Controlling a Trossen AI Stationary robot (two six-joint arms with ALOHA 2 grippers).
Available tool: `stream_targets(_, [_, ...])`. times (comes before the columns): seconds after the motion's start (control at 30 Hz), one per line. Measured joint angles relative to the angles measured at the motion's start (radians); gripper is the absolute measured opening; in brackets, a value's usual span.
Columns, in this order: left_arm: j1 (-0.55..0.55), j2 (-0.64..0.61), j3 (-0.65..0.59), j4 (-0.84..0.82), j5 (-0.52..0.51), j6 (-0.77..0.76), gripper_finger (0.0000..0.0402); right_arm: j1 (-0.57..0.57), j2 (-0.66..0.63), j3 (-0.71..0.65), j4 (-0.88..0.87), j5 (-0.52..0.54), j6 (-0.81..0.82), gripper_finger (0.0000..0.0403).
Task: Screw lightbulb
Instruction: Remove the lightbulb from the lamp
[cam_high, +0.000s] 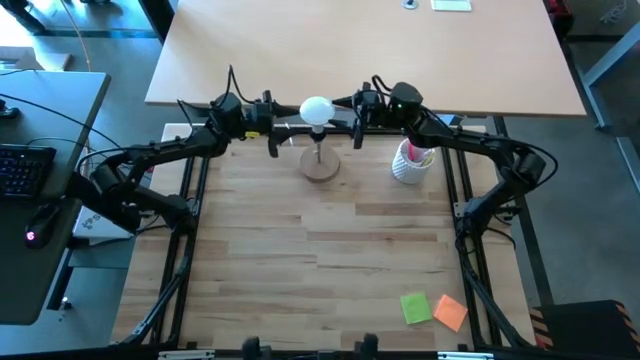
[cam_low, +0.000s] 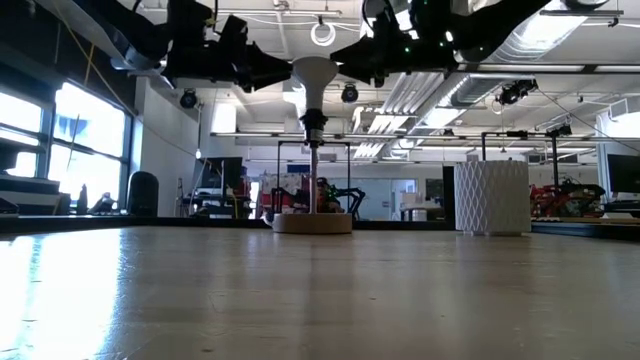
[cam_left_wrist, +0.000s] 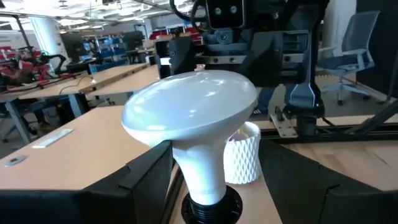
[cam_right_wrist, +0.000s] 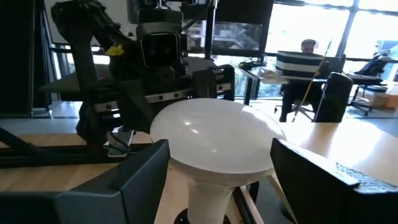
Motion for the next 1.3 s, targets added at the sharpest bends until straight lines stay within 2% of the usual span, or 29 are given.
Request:
stream_targets(0.33, [-0.057,-0.004,0.000,-0.003,-0.011,-0.002,0.0235,-0.034,0.002,0.000,-0.016,-0.016,0.042,0.0279])
stream_targets(0.53, [-0.101,-0.008,0.002,0.016,0.022,0.001,0.0235,-0.041,0.011,-0.004,-0.060,0.017,0.039,0.0279])
stream_targets(0.8, [-0.145,-0.022,0.002,-0.049,-0.023,0.005,0.0235,-0.041,0.006,-0.003,-0.120,0.073,-0.003,0.0279])
stream_targets(0.93, [-0.118,-0.054,0.001,-0.201,-0.113,0.053,0.0235,-0.041,-0.015,-0.003,-0.151,0.077,-0.027,0.0279])
stream_targets(1.03, [-0.080,-0.068,0.001,-0.246,-0.166,0.071,0.0235,-0.038,-0.035,-0.003,-0.155,0.074,-0.034,0.0279])
stream_targets(1.13, [-0.037,-0.069,0.001,-0.218,-0.202,0.070,0.0235,-0.025,-0.046,-0.003,-0.151,0.075,-0.037,0.0279])
stream_targets(1.3, [-0.002,-0.068,0.001,-0.106,-0.192,0.060,0.0235,0.001,-0.046,-0.003,-0.125,0.094,-0.037,0.0279])
